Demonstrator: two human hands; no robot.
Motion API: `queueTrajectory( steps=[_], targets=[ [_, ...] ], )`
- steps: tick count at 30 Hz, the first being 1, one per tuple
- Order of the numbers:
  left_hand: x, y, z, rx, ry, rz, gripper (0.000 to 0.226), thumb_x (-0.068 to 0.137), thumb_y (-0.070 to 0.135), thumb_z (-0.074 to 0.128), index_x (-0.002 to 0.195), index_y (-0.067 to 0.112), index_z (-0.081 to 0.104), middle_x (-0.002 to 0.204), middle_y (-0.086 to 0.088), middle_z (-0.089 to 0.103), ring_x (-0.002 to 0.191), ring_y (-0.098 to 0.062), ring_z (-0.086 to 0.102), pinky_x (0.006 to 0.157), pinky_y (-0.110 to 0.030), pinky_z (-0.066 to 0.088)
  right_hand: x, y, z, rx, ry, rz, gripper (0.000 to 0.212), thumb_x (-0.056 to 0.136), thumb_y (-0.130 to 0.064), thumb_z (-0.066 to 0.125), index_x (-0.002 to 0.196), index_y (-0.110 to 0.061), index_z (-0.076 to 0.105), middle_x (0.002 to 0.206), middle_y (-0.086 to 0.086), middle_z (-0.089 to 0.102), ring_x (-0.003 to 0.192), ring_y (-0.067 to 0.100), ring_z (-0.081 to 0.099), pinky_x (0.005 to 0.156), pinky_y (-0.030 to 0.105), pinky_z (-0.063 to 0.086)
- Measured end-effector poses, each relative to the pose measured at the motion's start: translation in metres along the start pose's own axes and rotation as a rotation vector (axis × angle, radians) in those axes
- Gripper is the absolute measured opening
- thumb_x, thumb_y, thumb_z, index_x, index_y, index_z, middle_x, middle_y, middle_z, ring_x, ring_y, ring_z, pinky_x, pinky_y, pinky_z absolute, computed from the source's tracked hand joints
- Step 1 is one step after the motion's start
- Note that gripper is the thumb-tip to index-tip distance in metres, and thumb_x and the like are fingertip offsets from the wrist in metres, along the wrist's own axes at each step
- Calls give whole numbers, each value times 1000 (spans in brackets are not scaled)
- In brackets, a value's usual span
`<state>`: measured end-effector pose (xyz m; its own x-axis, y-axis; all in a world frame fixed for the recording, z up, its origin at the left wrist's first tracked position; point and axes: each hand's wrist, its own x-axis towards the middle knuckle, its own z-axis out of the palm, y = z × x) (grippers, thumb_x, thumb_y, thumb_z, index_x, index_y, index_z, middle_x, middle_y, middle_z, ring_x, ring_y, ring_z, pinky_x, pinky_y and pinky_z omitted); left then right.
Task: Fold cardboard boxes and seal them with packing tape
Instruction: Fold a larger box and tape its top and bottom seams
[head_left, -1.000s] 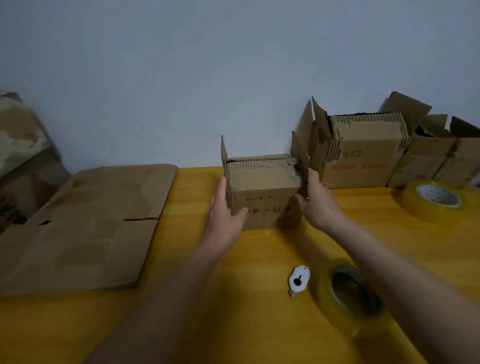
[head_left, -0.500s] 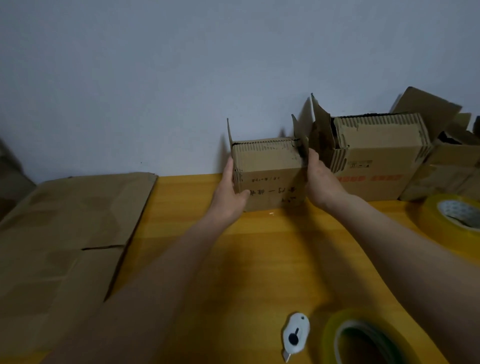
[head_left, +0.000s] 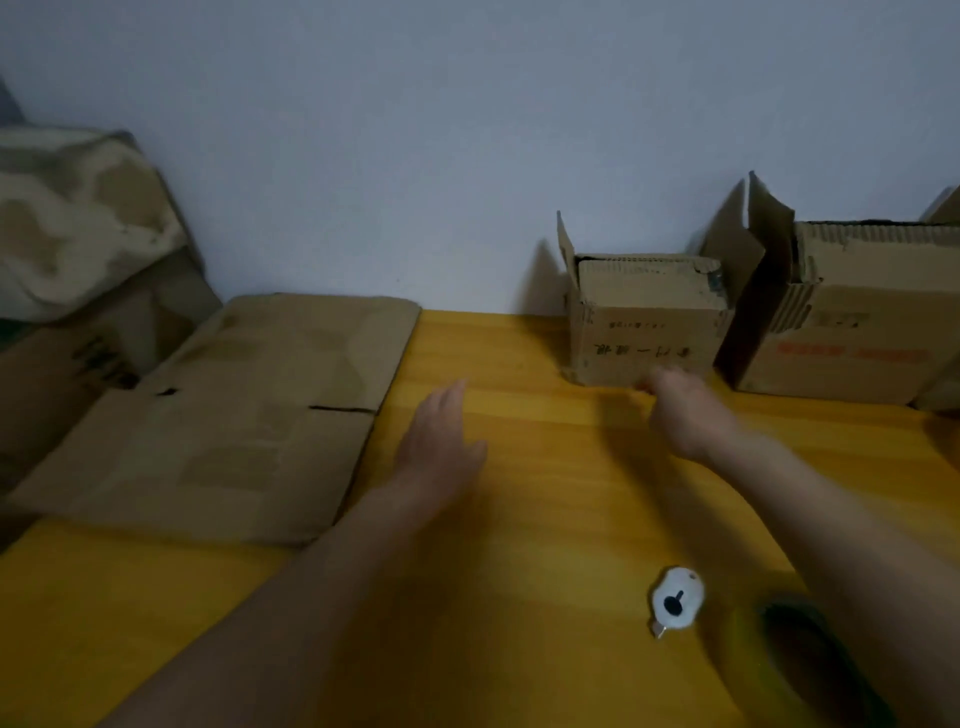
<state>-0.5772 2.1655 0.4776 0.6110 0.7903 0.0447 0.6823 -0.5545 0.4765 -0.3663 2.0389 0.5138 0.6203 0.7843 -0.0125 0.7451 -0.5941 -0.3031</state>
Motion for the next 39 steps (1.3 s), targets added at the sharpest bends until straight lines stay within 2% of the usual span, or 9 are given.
queueTrajectory(
  steps=[7,11,16,18,20,22,28,35,39],
  targets=[
    [-73,-101,-48,260,-59,-337,95,85,61,58,155,24,5,162,-4,-2,148,-33,-3,119,-53,11,-41,-116,59,193,-340,-301,41,93,-6,43,131,-17,54,140,8,48,126,24,47,100,29,39],
    [-93,-133,-53,421,-142,-352,98,83,76,42,155,23,1,162,-7,-7,148,-36,-5,119,-54,9,-61,-163,88,267,-449,-350,40,98,-12,45,137,-16,47,141,6,48,129,20,45,98,25,37],
    [-99,-134,-55,607,-122,-158,54,105,27,32,153,14,10,157,-13,21,140,-37,27,110,-42,35,-73,-189,104,299,-513,-385,41,99,-12,44,140,-15,42,144,6,44,131,20,43,102,28,37],
    [-101,-134,-65,525,-41,-125,42,105,13,29,147,10,26,144,-12,42,124,-31,45,95,-36,42,-75,-191,104,292,-528,-383,41,99,-13,44,140,-16,43,144,5,44,132,20,43,101,26,36],
    [-103,-134,-84,358,145,-158,32,106,18,26,129,9,47,108,-11,60,91,-30,56,70,-35,40,-77,-189,101,306,-517,-383,41,99,-12,45,140,-15,43,144,6,45,131,20,43,102,26,36],
    [-103,-132,-108,208,390,-239,34,106,24,28,110,4,55,76,-6,51,68,-25,49,61,-34,37,-78,-187,98,360,-490,-366,41,97,-10,47,139,-11,44,142,8,46,129,21,45,102,25,36],
    [-109,-101,-173,-158,965,-201,29,105,21,35,88,4,51,68,0,42,65,-18,42,59,-22,23,-85,-191,76,808,-449,-170,48,99,-26,49,141,-6,37,129,16,54,112,30,58,97,41,48],
    [-134,-44,-158,-457,1011,-54,31,103,19,42,73,14,40,65,8,39,59,-3,39,56,-15,32,-96,-207,16,1681,-609,-138,78,78,-60,58,142,-25,32,128,17,49,117,34,54,96,50,49],
    [-154,-16,-107,-292,923,233,22,95,13,50,82,1,62,63,10,45,55,-4,39,55,-7,27,-97,-207,-6,1728,-498,-30,38,95,-12,52,129,-23,40,128,16,56,118,36,55,93,58,48]
  ],
)
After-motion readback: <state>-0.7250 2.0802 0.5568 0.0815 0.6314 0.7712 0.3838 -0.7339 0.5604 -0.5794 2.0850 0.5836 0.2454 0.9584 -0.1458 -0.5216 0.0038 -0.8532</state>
